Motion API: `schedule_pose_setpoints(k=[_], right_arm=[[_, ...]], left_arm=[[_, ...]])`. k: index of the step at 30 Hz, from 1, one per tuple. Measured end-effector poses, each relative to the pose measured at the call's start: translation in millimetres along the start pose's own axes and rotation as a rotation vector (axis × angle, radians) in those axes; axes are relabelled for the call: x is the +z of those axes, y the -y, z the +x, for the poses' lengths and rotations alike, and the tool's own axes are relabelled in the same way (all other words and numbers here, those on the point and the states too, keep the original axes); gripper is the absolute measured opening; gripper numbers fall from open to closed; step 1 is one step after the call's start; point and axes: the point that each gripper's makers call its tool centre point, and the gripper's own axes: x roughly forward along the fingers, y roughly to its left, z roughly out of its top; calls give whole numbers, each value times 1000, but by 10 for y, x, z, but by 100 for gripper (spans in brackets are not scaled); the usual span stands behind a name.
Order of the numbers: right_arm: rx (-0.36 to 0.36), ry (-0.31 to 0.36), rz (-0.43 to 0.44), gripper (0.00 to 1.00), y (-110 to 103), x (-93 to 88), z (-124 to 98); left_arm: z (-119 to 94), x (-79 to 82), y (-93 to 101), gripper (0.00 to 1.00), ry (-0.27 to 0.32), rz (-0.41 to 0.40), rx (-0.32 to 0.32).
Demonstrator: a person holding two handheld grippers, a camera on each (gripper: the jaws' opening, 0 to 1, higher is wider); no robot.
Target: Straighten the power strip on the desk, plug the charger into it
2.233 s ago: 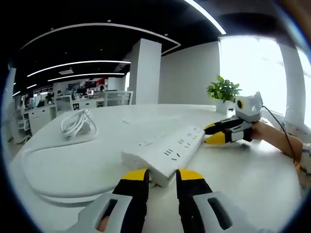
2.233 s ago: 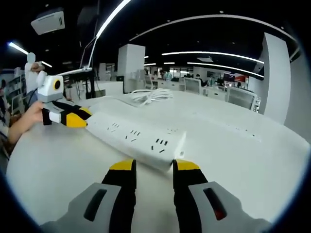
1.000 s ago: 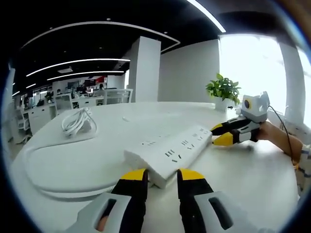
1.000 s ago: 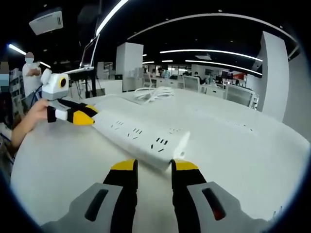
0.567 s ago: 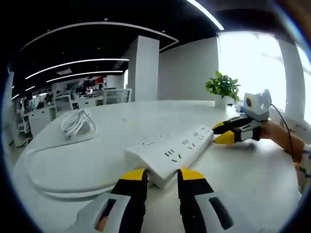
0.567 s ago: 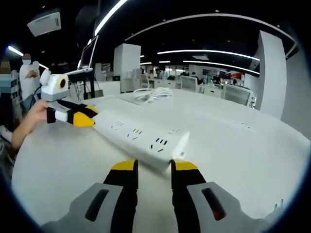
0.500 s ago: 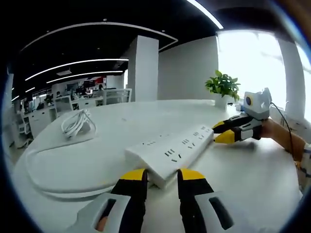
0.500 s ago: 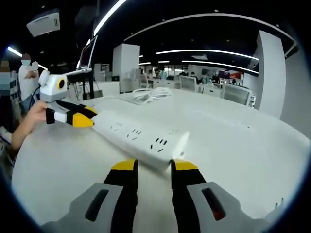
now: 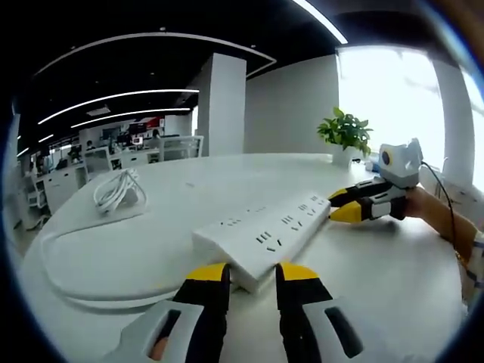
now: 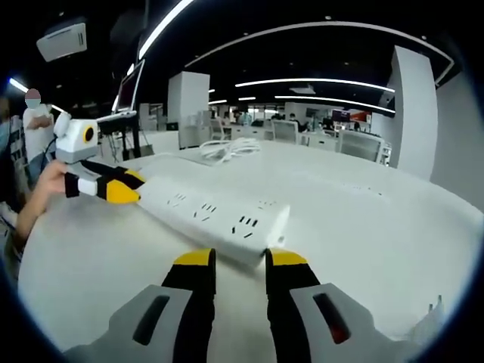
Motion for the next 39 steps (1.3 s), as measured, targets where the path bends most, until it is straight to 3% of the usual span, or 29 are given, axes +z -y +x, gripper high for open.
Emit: schedule_pose_setpoints(k=[25, 39], right_arm=[[0, 8, 11, 25, -5, 4, 8], [1, 12, 13, 26, 8, 1, 32]], left_arm=[[0, 25, -38, 24, -1, 14, 0], [-7, 25, -47, 24, 2, -20, -24]])
